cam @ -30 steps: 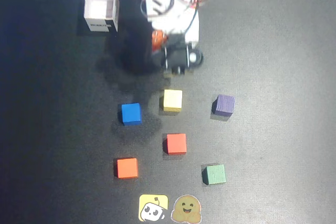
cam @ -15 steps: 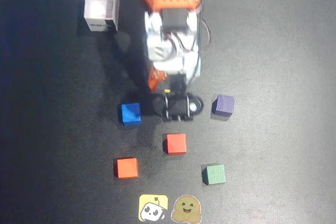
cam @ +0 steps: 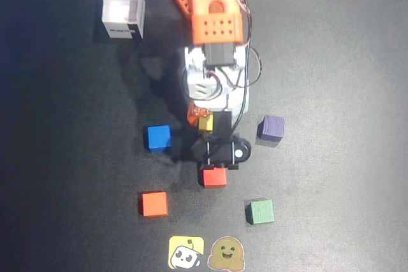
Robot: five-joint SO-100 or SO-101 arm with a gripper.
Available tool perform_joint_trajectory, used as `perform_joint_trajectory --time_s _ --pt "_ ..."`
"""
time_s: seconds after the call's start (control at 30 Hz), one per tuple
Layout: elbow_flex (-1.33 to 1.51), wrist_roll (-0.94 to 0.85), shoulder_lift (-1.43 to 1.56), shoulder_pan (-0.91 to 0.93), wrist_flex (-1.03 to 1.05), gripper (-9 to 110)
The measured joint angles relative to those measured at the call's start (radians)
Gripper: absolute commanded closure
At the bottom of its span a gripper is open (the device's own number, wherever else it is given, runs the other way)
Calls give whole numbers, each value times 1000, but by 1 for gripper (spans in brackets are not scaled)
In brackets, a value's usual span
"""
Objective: Put the yellow cube on top of the green cube.
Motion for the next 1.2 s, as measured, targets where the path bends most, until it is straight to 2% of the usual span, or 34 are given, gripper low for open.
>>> perform_joint_trajectory --time_s 0.33,0.53,0.97,1.2 --pt "0 0 -106 0 -44 85" --pt "0 0 -120 0 -66 96" --pt "2 0 -115 0 -67 96" --pt "-147 -5 -98 0 81 96"
